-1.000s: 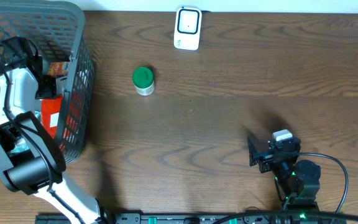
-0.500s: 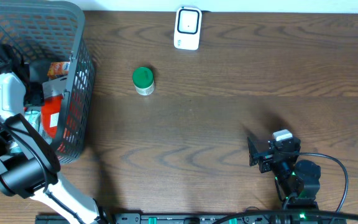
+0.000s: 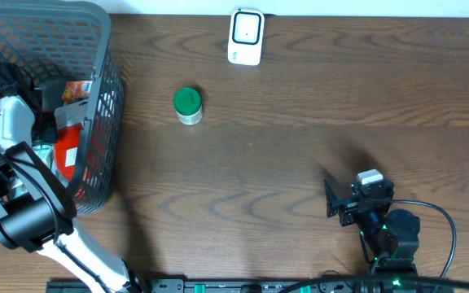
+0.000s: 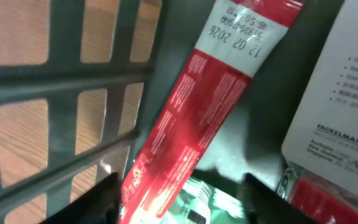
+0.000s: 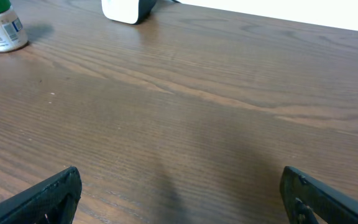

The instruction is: Scan the item barcode

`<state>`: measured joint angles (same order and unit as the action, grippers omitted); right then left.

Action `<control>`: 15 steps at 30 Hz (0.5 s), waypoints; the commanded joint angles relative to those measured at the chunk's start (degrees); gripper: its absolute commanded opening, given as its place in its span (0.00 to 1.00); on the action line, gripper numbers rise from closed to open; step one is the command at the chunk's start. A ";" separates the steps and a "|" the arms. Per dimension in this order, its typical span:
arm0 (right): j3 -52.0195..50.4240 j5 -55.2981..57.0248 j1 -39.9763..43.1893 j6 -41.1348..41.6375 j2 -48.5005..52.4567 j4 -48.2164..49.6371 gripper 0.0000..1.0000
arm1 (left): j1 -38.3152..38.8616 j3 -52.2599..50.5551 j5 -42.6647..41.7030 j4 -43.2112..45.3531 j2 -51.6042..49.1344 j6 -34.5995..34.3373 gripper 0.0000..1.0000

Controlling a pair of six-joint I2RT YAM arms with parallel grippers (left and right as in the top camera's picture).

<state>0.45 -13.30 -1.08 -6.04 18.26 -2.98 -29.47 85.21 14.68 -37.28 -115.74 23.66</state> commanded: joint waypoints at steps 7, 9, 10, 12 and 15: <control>-0.11 -0.02 -0.42 0.81 0.09 -0.24 0.99 | -0.15 -0.24 -0.55 1.11 -0.33 0.07 0.57; -0.11 -0.02 -0.42 0.81 0.09 -0.24 0.99 | -0.15 -0.26 -0.55 1.31 -0.33 0.07 0.57; -0.11 -0.02 -0.42 0.83 0.09 -0.24 0.99 | -0.15 -0.26 -0.55 1.36 -0.33 0.07 0.57; -0.11 -0.02 -0.42 0.81 0.09 -0.26 0.99 | -0.15 -0.26 -0.55 1.51 -0.33 0.07 0.56; -0.11 -0.02 -0.42 0.83 0.09 -0.26 0.99 | -0.15 -0.26 -0.66 1.81 -0.33 0.07 0.56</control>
<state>0.45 -13.28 -1.08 -6.07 18.26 -2.98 -29.47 85.21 14.48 -35.70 -115.74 23.83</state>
